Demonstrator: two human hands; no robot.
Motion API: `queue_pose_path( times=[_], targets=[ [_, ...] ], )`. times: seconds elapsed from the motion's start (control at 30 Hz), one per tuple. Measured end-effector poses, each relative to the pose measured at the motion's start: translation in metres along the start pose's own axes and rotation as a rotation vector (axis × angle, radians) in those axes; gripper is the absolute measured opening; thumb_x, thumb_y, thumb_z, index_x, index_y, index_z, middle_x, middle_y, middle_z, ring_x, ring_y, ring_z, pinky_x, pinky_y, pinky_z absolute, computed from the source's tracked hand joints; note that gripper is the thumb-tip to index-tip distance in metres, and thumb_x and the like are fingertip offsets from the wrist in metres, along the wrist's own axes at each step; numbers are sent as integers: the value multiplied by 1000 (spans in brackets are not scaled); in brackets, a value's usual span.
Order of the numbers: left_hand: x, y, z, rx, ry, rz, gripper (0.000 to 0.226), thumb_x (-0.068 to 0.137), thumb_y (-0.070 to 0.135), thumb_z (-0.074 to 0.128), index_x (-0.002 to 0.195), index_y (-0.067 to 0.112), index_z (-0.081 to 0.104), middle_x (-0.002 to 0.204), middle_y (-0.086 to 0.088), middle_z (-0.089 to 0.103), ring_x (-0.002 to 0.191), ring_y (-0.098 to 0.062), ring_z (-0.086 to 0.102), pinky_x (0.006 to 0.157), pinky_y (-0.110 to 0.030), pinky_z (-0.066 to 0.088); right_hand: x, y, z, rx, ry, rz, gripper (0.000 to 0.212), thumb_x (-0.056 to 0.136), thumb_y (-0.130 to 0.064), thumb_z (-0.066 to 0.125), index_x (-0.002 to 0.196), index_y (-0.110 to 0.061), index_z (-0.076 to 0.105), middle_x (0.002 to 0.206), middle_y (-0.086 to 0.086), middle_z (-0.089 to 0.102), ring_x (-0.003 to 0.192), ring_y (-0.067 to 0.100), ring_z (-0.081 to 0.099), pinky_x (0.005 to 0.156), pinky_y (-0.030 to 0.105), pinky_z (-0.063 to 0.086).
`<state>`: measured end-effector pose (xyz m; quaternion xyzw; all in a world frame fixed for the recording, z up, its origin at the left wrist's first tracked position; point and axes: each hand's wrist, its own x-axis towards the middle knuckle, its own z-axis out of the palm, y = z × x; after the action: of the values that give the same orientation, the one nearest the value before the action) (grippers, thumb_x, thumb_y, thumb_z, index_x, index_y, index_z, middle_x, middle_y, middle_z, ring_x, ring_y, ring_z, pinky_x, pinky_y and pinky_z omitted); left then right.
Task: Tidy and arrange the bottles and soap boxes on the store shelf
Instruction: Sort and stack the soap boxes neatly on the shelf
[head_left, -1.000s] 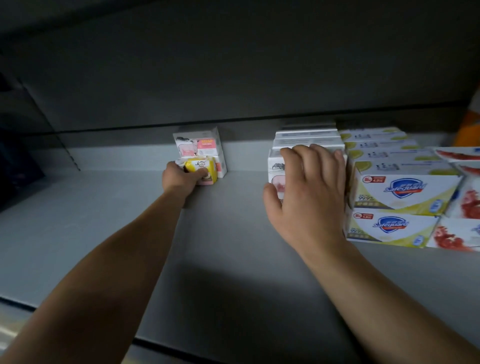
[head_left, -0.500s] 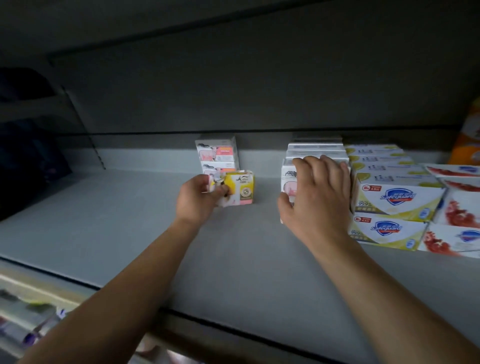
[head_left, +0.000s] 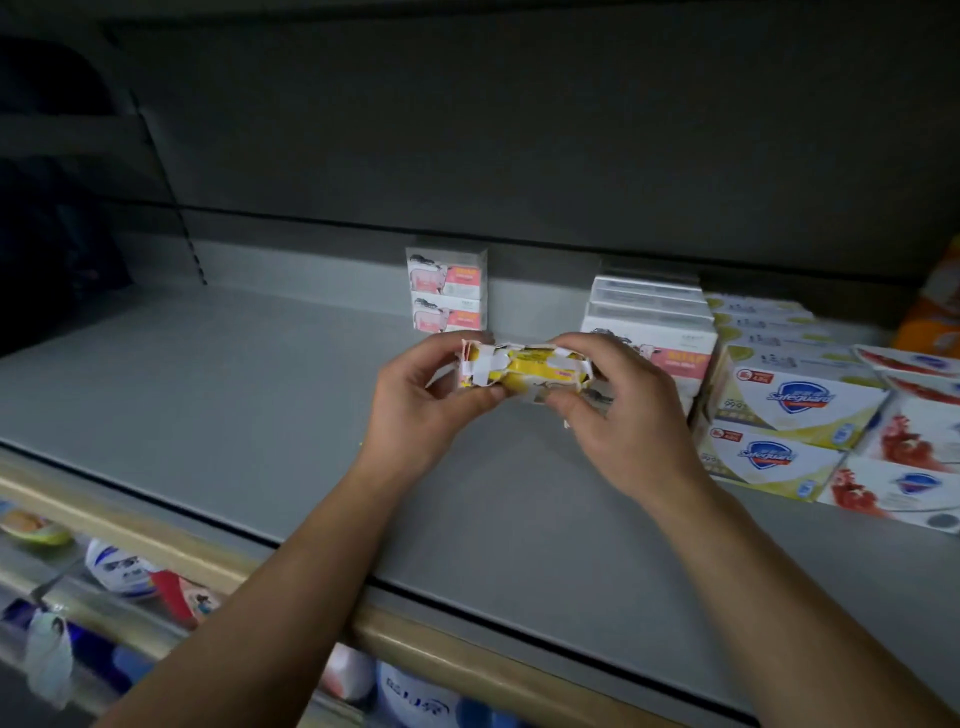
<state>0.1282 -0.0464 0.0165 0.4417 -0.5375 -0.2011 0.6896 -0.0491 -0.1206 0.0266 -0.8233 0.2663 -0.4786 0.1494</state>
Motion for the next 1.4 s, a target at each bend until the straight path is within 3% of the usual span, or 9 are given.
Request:
queue_pose_path(
  times=[0.13, 0.33, 0.47, 0.6, 0.7, 0.83, 1.1, 1.3, 1.4],
  targets=[
    [2, -4, 0, 31, -61, 3, 50, 69, -16, 75, 108, 14, 64, 110, -10, 66, 104, -16, 63, 96, -27, 49, -1, 1, 2, 77, 91, 20, 36, 79, -15, 69, 113, -27, 65, 101, -24, 61, 93, -10, 57, 78, 5, 40],
    [1, -5, -2, -72, -65, -129, 31, 76, -4, 75, 104, 7, 68, 93, -7, 75, 84, -20, 69, 81, -37, 57, -4, -2, 3, 306, 32, 260, 41, 82, -27, 68, 118, -43, 55, 106, -23, 65, 97, 3, 66, 79, 27, 55],
    [3, -6, -3, -89, 5, -307, 9, 82, 4, 72, 86, 12, 73, 82, -11, 74, 73, -21, 71, 67, -34, 61, -7, -6, 5, 48, -133, 154, 69, 75, -39, 71, 138, -31, 46, 128, -16, 46, 118, 1, 47, 94, 11, 36],
    [4, -7, -3, -124, 12, -394, 8, 81, 12, 74, 85, 6, 72, 82, -17, 74, 70, -23, 70, 64, -33, 60, -10, -12, 16, -132, -228, 119, 90, 67, -37, 83, 145, -26, 39, 135, -10, 41, 124, 9, 36, 98, 18, 28],
    [3, -3, -2, -187, -38, -375, 20, 81, 30, 67, 82, 11, 73, 76, -12, 73, 63, -22, 69, 58, -29, 57, -9, -12, 16, -164, -124, 161, 69, 67, -43, 78, 130, -28, 53, 120, -9, 59, 108, 9, 53, 86, 20, 39],
    [3, -1, -4, -284, -70, -368, 30, 84, 35, 58, 92, 12, 74, 83, -16, 73, 68, -28, 70, 61, -32, 57, -7, -13, 14, 252, -182, 425, 40, 65, -58, 64, 94, -32, 66, 88, -15, 71, 80, -3, 65, 70, 19, 49],
    [0, 5, -3, -256, -114, -326, 23, 83, 13, 60, 103, 12, 72, 81, -8, 70, 69, -23, 67, 64, -32, 56, -10, -12, 16, 845, -272, 679, 22, 79, -36, 63, 92, -28, 79, 100, 4, 76, 95, 17, 72, 77, 34, 59],
    [-7, 18, 19, -75, -188, -348, 16, 91, 3, 60, 99, 12, 70, 84, -6, 70, 72, -22, 65, 64, -30, 57, -31, -26, -22, 847, -125, 812, 42, 73, -38, 70, 111, -21, 68, 107, 8, 74, 100, 25, 71, 83, 40, 59],
    [-22, 21, 46, 97, -305, -324, 13, 89, 6, 65, 96, 16, 70, 86, -4, 68, 77, -20, 64, 76, -36, 55, -59, -31, -61, 740, -80, 816, 15, 87, -28, 66, 96, -22, 77, 103, 6, 75, 99, 21, 71, 87, 39, 58]
  ],
)
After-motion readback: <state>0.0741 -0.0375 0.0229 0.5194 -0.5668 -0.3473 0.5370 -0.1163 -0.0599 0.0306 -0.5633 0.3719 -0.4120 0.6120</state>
